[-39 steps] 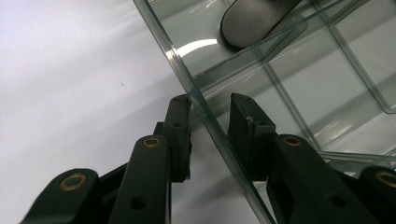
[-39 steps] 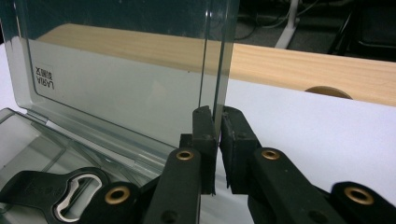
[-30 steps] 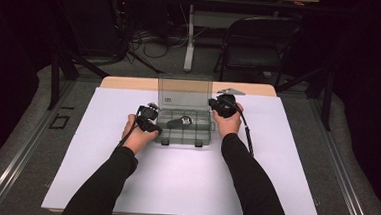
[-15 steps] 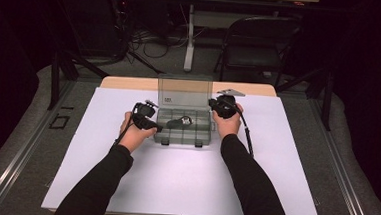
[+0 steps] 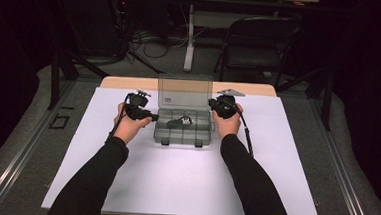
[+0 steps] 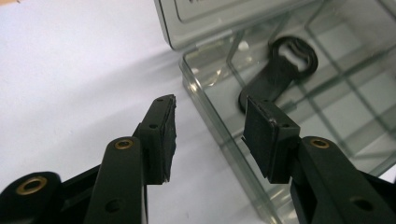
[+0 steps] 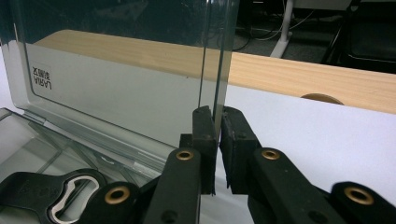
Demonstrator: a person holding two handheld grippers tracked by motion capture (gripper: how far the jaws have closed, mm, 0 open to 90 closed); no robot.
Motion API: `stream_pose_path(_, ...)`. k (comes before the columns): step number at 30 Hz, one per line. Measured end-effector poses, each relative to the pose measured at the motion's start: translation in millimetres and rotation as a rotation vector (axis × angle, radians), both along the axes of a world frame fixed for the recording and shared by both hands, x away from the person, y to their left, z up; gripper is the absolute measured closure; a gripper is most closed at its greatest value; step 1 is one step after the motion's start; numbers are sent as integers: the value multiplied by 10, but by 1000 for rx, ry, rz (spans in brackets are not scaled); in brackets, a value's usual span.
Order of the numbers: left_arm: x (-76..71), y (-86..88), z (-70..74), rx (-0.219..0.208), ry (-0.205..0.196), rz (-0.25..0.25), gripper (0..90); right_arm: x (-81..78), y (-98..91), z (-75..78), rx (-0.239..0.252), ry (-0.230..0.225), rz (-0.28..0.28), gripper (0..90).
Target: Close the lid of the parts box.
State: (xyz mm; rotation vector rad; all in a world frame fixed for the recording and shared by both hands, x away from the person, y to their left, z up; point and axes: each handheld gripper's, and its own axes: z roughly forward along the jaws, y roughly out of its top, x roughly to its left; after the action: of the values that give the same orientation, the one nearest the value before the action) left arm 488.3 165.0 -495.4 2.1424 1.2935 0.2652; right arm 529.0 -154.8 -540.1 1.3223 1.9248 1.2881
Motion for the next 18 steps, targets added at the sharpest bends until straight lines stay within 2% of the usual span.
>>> stream_pose_path(2,46,7,86,-28,-18,34,541,-5,-1,-10,5,-8,-2,850)
stream_pose_path(6,84,11,171,-43,-34,48,544,-4,1,-4,-5,-9,2,850)
stream_pose_path(7,110,11,219,-58,-45,56,548,-4,1,-6,-7,-10,1,849)
stream_pose_path(9,140,2,252,-52,-53,76,549,-5,-1,-13,1,-11,1,850)
stream_pose_path(18,207,-35,302,-47,-95,76,541,-27,9,-15,-18,-27,2,848)
